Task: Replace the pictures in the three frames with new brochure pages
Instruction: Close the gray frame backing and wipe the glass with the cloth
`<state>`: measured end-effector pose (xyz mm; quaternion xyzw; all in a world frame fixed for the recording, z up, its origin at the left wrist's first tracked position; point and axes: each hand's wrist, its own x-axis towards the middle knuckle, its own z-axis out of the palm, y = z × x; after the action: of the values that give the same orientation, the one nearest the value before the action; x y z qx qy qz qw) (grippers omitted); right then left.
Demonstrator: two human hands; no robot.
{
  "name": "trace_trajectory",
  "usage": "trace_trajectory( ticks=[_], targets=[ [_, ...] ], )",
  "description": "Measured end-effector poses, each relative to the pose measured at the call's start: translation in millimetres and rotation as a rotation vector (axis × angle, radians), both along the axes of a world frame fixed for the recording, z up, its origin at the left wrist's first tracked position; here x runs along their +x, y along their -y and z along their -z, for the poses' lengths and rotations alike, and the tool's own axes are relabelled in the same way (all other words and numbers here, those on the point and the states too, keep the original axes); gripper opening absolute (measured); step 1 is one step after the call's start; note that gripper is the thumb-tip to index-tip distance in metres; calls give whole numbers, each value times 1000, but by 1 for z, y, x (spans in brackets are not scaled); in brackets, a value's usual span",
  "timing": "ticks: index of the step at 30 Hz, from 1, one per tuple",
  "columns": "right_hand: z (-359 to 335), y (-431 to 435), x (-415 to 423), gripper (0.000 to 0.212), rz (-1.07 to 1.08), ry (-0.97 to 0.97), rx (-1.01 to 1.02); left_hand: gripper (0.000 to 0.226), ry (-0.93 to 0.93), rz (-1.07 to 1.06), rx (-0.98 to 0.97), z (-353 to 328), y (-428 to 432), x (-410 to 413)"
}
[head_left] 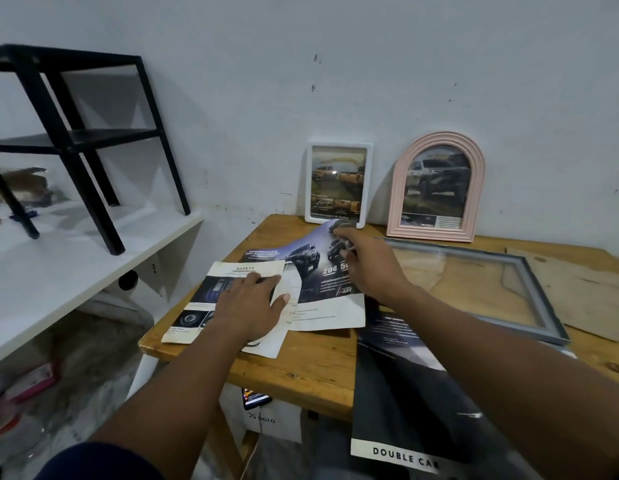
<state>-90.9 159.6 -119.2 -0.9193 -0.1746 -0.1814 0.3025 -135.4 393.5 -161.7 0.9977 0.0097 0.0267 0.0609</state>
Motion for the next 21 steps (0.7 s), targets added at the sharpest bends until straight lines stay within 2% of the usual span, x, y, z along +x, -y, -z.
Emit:
trace_trajectory(
  ticks=[3,11,18,21],
  targets=[
    [-11,29,-1,40,39,-11,131,62,-76,27,-28,-9,13,4],
    [-33,135,-8,26,257,-97,229,62,-203,60,23,-22,55,21],
    [-32,225,-12,20,342,-205,391,54,-211,-5,125,-37,91,32],
    [-25,257,-12,19,393,-252,356,53,-72,27,106,-42,107,41]
  ],
)
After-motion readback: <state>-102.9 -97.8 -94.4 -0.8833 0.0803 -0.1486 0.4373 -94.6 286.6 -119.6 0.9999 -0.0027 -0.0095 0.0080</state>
